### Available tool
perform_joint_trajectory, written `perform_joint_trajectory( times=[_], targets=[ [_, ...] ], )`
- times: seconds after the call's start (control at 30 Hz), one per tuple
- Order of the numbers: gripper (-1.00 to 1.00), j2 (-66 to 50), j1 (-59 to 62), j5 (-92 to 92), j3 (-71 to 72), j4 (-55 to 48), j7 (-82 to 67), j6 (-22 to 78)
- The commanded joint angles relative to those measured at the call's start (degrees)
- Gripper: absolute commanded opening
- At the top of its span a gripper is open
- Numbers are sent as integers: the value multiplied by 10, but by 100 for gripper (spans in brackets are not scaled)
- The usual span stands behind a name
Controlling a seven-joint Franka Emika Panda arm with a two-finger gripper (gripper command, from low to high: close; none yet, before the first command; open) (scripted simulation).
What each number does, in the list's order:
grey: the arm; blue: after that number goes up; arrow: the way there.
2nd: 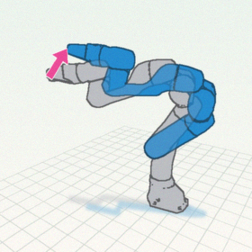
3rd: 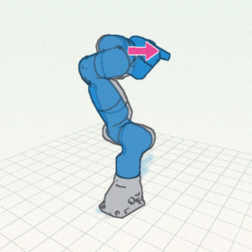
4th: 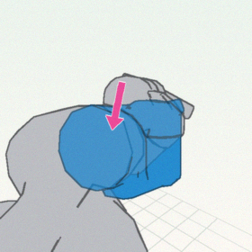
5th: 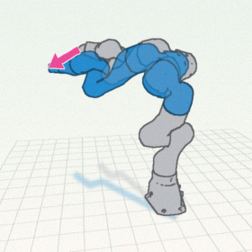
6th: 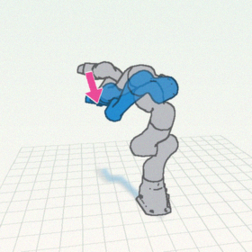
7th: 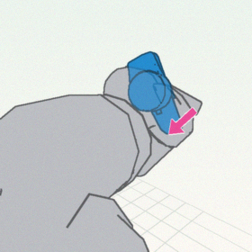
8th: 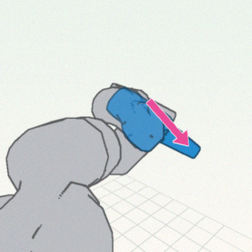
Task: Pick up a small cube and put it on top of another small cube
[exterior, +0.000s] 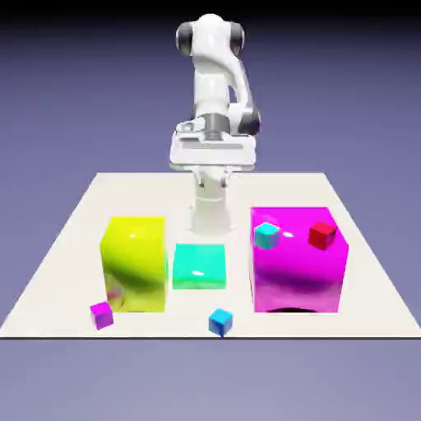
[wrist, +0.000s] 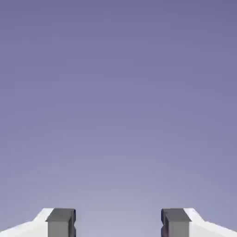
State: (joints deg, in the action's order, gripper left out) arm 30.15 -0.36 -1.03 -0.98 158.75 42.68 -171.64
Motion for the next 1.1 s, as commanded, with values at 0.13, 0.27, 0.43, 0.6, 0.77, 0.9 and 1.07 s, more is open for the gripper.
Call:
perform_joint_trajectory(
  times=[0.13,0.27,0.43,0.6,0.77,0.9,1.07],
  targets=[
    [0,-104,14,-43,-41,-94,9,98],
    [0,-187,24,-77,-73,-168,16,177],
    [0,-291,38,-120,-114,-262,26,275],
    [0,-395,51,-163,-155,-355,35,373],
    [0,-498,65,-206,-195,-449,44,472],
    [0,-581,76,-240,-228,-524,51,550],
    [0,-685,89,-283,-269,-617,60,649]
  ],
)
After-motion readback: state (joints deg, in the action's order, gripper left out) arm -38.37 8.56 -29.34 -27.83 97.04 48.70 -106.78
